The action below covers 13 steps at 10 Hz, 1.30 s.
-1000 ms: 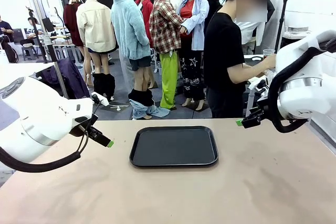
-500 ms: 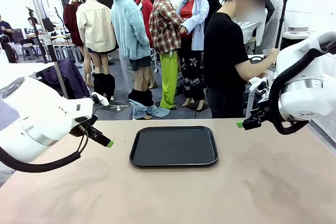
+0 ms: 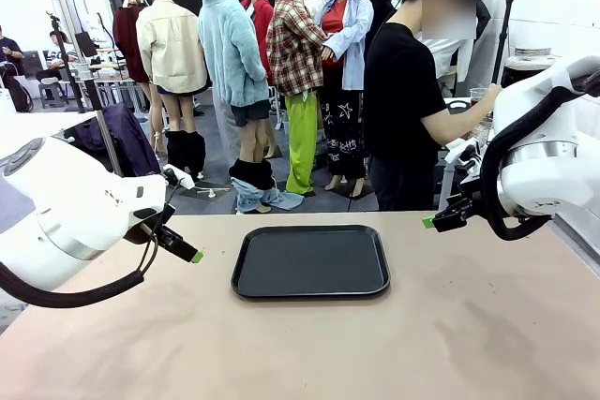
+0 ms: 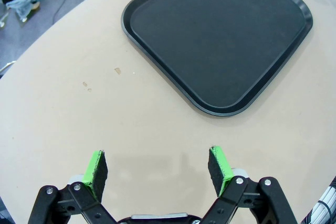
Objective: Pour the drink into the iced cup.
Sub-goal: Open the gripper to release the iced cup you were holding.
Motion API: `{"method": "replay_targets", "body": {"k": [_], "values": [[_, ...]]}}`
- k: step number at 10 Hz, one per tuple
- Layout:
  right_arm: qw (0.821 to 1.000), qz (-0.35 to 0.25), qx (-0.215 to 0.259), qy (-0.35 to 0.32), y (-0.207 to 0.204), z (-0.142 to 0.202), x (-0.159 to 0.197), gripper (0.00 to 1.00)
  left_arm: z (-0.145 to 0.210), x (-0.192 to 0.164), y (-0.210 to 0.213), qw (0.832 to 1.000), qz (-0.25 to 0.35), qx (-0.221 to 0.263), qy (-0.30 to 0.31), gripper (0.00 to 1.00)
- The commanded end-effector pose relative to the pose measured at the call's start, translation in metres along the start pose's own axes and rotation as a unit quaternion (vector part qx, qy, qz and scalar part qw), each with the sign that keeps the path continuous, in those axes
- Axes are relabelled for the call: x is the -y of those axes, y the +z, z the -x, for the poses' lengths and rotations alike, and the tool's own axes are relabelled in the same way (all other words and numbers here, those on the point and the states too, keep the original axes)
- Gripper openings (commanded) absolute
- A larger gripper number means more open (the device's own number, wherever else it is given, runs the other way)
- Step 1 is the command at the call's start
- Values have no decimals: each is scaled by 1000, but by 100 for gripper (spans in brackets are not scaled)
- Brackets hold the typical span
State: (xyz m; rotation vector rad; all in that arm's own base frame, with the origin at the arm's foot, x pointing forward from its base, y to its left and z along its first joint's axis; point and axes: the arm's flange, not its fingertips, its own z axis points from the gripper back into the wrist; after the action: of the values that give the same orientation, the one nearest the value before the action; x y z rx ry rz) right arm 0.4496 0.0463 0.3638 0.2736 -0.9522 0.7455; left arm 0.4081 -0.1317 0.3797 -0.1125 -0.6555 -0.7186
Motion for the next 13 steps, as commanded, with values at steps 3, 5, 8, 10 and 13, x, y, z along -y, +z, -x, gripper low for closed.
{"method": "replay_targets", "body": {"k": [3,5,8,10,13], "values": [[1000,2,2,0,-1,-3,2,100,0,0,1,1000,-5,2,-4,100],[1000,2,2,0,-1,-3,2,100,0,0,1,1000,-5,2,-4,100],[1000,2,2,0,-1,-3,2,100,0,0,1,1000,-5,2,-4,100],[1000,2,2,0,-1,-3,2,100,0,0,1,1000,-5,2,-4,100],[1000,2,2,0,-1,-3,2,100,0,0,1,1000,-5,2,-4,100]]}}
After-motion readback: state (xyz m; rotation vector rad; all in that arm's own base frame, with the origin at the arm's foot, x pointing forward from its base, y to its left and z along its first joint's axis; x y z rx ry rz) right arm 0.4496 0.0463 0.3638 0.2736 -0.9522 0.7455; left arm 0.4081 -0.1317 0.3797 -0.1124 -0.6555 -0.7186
